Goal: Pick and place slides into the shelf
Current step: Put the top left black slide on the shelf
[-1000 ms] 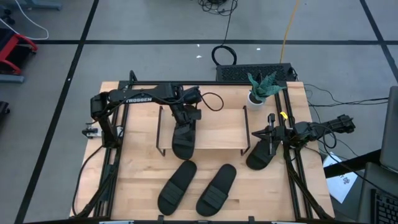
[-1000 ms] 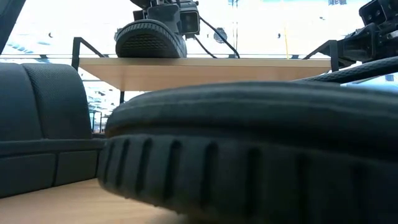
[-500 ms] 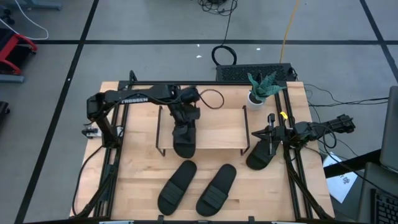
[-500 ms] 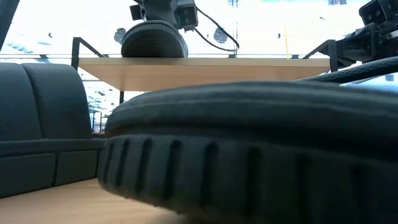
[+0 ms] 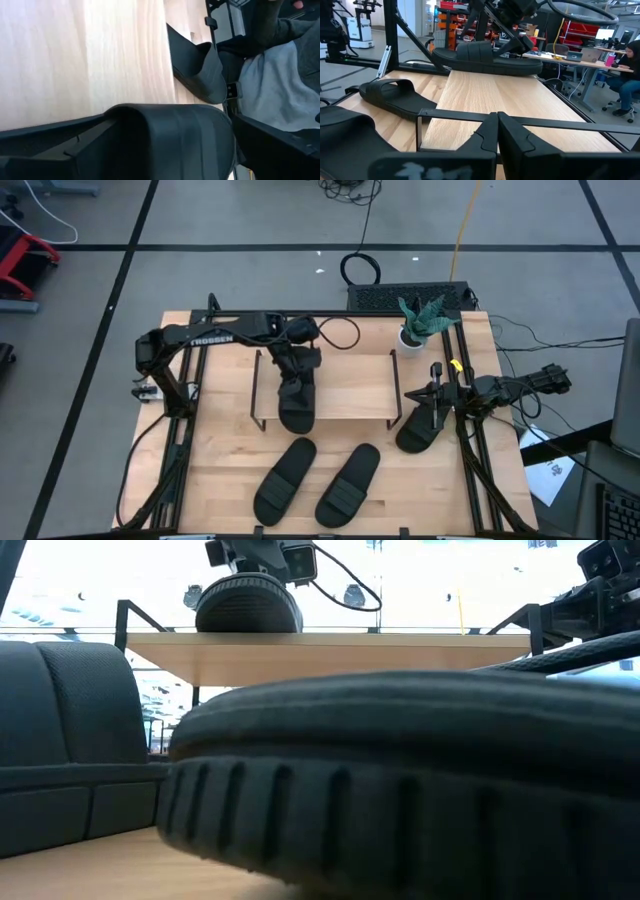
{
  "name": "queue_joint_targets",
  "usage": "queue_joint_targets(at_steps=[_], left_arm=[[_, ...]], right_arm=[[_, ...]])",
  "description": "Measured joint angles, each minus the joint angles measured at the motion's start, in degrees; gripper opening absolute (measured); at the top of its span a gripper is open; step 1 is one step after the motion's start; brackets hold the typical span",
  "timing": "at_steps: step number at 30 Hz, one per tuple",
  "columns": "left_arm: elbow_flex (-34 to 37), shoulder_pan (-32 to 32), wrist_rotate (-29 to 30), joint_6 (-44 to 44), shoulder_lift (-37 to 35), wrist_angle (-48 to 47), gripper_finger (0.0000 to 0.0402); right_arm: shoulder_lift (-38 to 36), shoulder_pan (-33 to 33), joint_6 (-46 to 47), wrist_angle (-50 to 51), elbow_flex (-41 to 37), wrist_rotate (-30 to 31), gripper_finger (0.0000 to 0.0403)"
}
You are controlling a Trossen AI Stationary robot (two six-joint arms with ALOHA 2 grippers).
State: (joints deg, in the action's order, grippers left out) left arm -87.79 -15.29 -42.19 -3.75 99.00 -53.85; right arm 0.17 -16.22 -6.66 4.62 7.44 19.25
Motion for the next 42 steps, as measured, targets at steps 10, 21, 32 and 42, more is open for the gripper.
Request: queue_joint_targets(at_steps=[10,21,32,42], left_arm=[[-0.07,-0.72,1.22,-1.19,-0.07,-0.35,0.0386],[-0.17,-2.22,4.94,-2.27,-0.17,-0.48,0.0386],[-0.37,-1.34,9.76,0.02,-0.33,-1.93,0.0386],[-0.13,0.75,12.52,-7.63,-2.94,-7.23,0.0386]], right_arm=[[0.01,0.00,0.00,0.12,0.00,-0.02,0.0000],[-0.01,-0.01,0.00,0.14,0.00,-0.04,0.0000],[0.02,0.01,0.00,0.12,0.00,-0.03,0.0000],[-0.02,-0.01,1.49,-0.20,-0.67,0.00,0.0000]])
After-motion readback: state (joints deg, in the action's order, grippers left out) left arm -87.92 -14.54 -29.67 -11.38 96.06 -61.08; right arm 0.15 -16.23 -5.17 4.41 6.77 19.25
